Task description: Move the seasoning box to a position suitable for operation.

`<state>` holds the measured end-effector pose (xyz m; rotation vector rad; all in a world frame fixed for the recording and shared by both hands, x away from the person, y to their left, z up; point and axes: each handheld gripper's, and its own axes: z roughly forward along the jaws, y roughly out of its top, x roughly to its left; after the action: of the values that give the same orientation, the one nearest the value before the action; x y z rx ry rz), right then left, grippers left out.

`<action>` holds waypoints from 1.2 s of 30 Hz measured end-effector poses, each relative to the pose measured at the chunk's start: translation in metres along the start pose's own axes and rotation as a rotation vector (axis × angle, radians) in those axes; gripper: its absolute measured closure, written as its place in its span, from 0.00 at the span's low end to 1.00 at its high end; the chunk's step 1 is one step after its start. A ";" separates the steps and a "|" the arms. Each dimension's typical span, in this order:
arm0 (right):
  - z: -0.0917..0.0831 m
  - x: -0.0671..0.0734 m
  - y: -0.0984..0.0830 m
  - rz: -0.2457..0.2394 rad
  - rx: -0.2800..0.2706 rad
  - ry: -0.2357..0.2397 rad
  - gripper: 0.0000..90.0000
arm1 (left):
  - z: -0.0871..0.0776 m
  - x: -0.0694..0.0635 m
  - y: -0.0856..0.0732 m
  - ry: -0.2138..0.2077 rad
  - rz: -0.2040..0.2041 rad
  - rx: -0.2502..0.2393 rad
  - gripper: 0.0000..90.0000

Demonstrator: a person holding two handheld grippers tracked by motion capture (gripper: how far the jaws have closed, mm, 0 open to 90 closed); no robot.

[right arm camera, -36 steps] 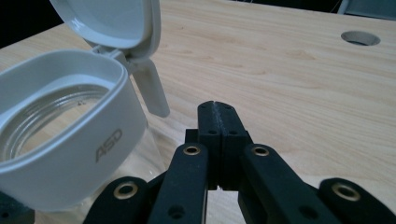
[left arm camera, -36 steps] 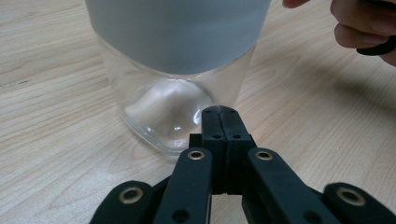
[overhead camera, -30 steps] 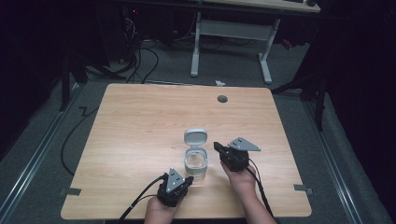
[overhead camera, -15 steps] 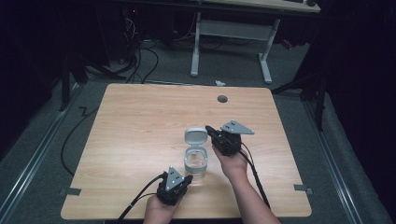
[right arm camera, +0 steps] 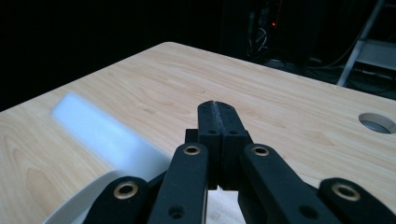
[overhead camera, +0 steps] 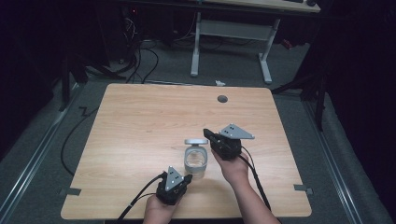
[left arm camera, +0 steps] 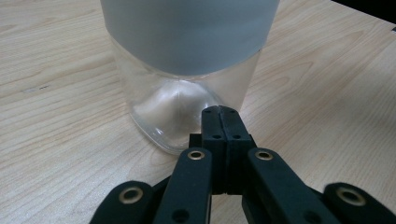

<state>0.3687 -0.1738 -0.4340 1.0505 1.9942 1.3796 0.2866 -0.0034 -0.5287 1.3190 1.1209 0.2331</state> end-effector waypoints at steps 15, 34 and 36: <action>-0.017 0.020 -0.029 -0.019 0.022 0.029 1.00 | 0.000 -0.001 0.000 -0.003 -0.011 -0.002 1.00; -0.045 -0.015 -0.037 0.029 0.011 -0.069 0.98 | -0.032 0.039 0.022 0.073 0.042 -0.024 0.92; -0.050 -0.025 -0.044 0.047 0.020 -0.096 0.96 | -0.034 0.053 0.031 0.078 0.031 -0.006 0.82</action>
<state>0.3323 -0.2301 -0.4577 1.1578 1.9292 1.3097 0.3008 0.0652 -0.5248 1.3317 1.1650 0.3130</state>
